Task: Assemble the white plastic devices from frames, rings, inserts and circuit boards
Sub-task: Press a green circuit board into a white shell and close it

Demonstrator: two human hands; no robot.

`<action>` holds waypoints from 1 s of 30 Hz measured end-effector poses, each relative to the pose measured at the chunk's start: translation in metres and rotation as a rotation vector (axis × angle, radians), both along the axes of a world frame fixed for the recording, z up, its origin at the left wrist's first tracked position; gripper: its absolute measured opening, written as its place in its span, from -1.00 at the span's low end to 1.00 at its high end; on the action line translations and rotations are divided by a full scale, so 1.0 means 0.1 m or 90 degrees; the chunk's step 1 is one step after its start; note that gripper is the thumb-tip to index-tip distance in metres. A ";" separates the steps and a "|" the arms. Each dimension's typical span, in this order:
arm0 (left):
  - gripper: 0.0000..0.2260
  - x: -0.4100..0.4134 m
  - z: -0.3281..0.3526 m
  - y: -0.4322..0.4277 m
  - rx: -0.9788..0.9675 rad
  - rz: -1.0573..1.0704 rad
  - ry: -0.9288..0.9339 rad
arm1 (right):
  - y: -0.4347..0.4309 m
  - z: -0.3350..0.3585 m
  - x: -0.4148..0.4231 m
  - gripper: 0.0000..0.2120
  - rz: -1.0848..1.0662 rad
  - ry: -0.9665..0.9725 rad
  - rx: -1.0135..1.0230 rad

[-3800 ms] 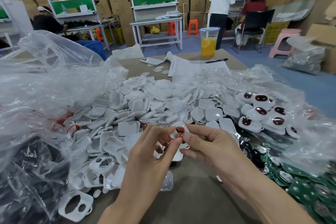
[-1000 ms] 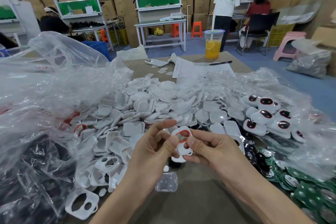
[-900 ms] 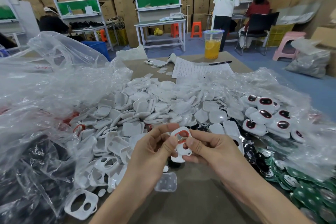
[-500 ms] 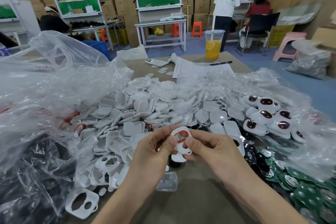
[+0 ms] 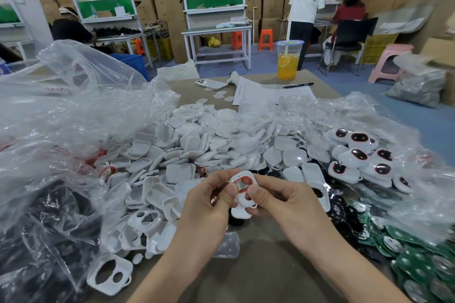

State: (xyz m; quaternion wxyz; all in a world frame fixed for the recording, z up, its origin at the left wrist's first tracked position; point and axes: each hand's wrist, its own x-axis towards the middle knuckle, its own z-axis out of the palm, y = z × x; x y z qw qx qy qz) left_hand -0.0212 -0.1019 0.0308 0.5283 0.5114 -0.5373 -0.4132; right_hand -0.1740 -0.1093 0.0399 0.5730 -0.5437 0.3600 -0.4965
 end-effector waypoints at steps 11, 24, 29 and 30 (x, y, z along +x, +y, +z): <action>-0.77 -0.01 -0.01 0.02 -0.034 0.017 -0.054 | 0.04 0.01 0.00 -0.67 -0.018 0.054 -0.070; -0.87 -0.05 0.04 0.07 -0.057 0.037 -0.038 | 0.00 -0.05 -0.03 -0.79 -0.020 0.080 -0.061; -0.82 -0.05 0.04 0.06 -0.067 0.062 -0.051 | 0.00 -0.05 -0.05 -0.75 -0.007 0.096 -0.074; -0.81 -0.05 0.04 0.06 -0.070 0.067 -0.053 | 0.00 -0.05 -0.05 -0.75 -0.003 0.094 -0.074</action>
